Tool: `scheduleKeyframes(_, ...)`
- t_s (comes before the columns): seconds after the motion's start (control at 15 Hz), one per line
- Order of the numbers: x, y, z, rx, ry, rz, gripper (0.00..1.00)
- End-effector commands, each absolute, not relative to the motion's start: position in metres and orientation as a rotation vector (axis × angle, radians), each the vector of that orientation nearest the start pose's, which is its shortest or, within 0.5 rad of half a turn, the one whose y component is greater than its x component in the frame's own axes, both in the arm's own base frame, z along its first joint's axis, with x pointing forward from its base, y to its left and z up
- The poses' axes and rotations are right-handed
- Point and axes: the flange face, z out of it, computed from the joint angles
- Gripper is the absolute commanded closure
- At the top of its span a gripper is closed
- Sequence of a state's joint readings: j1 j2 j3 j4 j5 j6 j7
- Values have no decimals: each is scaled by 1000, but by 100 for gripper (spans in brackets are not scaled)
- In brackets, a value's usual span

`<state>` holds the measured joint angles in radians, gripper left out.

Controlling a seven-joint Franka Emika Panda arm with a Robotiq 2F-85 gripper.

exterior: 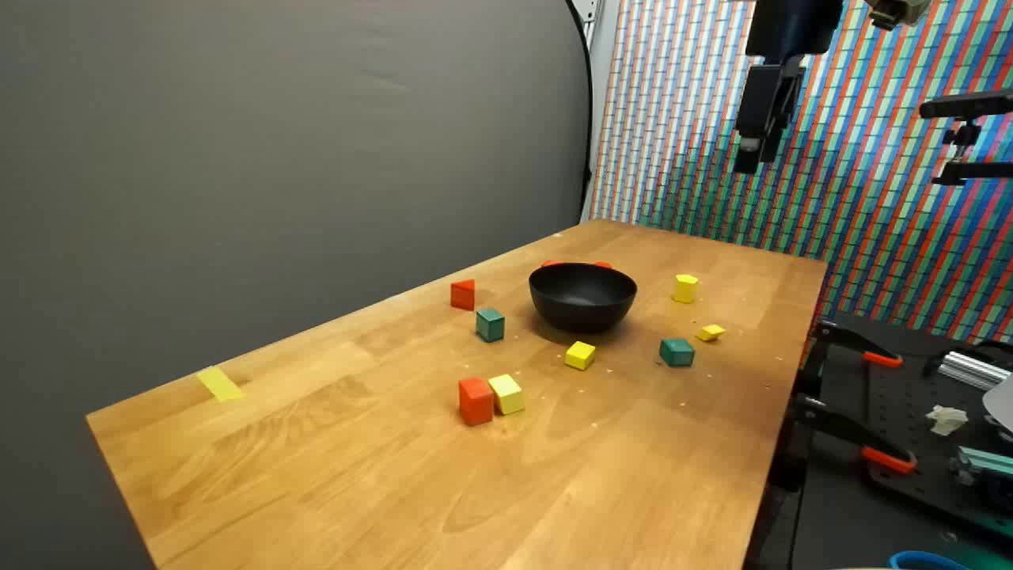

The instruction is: Put all the toy blocks into the bowl.

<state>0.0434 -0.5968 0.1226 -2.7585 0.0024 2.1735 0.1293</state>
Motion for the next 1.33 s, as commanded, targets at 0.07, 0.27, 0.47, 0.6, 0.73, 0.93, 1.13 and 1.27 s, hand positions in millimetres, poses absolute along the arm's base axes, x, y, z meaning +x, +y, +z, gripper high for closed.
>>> scheduleKeyframes(0.07,350,56,390,-3227,-3,-59,0)
scheduleKeyframes(0.27,392,75,386,-3224,-59,-186,0)
scheduleKeyframes(0.47,443,95,379,-3195,-192,-358,0)
scheduleKeyframes(0.6,477,106,369,-3152,-249,-387,0)
scheduleKeyframes(0.73,512,115,356,-3114,-281,-375,0)
scheduleKeyframes(0.93,563,131,335,-3074,-335,-324,0)
scheduleKeyframes(1.13,602,151,311,-3037,-445,-238,0)
scheduleKeyframes(1.27,582,145,310,-3060,-429,-244,0)
